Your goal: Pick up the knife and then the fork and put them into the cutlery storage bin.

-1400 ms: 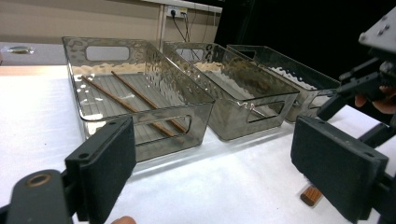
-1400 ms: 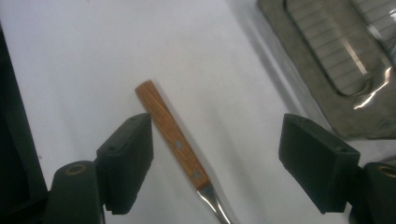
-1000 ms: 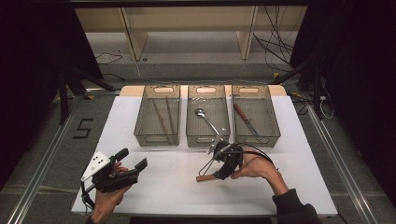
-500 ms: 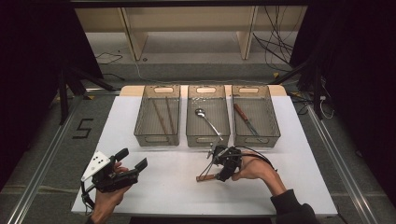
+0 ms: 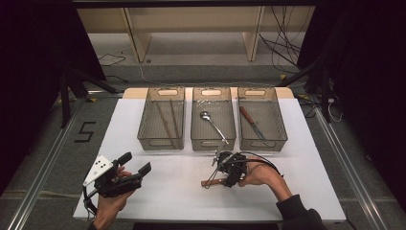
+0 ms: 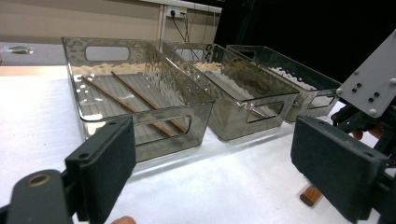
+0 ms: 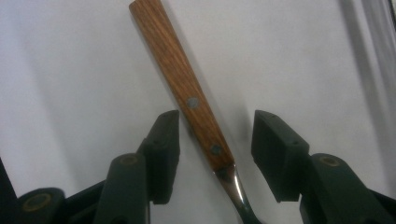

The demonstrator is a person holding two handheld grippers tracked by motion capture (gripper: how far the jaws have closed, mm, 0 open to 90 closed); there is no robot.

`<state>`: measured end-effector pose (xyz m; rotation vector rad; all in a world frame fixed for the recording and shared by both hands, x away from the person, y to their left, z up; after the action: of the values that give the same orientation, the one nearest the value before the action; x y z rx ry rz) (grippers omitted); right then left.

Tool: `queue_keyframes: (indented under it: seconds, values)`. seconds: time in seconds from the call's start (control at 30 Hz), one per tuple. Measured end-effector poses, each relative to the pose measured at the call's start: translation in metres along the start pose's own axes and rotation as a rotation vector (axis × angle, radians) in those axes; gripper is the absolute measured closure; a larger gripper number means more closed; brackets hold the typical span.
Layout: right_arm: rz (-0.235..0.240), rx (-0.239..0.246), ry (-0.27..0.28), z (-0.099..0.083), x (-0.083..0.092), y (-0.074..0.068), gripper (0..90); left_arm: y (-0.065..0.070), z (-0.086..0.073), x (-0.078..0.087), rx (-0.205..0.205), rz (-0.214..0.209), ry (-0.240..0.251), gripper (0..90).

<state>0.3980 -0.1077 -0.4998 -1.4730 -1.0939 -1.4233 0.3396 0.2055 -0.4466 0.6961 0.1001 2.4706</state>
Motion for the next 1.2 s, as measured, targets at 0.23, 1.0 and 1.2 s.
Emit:
queue_keyframes:
  seconds: [0.23,1.0,1.2]
  values:
    - [0.000,0.006,-0.008,-0.0003,-0.0016,0.0002,55.2,-0.0001,0.0000,-0.0001,0.001,0.000,0.000,13.6]
    - [-0.016,0.038,-0.043,-0.0005,-0.0064,-0.0034,66.6,0.0001,-0.0001,0.0002,-0.001,-0.001,-0.001,13.6]
    - [-0.014,0.058,-0.048,-0.0002,-0.0063,-0.0055,73.0,0.0003,-0.0001,0.0002,-0.001,0.001,-0.001,13.6]
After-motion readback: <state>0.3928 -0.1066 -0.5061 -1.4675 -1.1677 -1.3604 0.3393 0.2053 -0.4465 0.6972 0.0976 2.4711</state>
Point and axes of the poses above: each handheld gripper's, and its own axes: x roughly backward along the jaws, z roughly out of its top, y roughly to its right, the point moved 5 cm from there along -x, roughly forward along the jaws, and after that the axes turned 15 degrees about -y, right-handed, at the moved point
